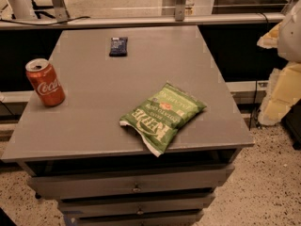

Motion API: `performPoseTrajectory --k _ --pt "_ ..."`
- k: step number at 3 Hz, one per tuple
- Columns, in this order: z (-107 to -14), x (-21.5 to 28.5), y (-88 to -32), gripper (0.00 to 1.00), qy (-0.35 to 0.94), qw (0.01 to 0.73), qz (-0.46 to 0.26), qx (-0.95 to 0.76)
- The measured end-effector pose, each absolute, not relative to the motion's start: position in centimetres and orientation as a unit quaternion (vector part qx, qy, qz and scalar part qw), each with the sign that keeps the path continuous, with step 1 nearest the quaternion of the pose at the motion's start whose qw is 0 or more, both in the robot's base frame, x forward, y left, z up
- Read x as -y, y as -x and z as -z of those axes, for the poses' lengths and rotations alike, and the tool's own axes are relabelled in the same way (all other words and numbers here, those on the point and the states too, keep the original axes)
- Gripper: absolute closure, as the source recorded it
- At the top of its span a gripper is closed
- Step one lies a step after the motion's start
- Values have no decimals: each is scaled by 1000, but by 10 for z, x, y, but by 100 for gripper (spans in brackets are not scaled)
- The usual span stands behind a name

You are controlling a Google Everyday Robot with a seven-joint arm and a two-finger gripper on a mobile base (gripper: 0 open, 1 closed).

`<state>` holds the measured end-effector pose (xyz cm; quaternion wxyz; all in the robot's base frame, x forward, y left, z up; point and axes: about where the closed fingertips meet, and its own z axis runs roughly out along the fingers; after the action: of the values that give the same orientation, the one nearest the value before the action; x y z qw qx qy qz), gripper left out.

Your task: Move green jalapeno chip bag near rxbar blueberry

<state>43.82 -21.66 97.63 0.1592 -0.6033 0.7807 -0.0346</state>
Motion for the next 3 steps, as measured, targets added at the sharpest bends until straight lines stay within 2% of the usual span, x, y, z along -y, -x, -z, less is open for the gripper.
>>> performPoseTrajectory --k 1,2,3 --pt "-976 217 -438 0 603 159 35 -781" --pt "-962 210 -449 0 592 187 4 -784" --pt "-928 187 -466 0 576 229 -56 -783"
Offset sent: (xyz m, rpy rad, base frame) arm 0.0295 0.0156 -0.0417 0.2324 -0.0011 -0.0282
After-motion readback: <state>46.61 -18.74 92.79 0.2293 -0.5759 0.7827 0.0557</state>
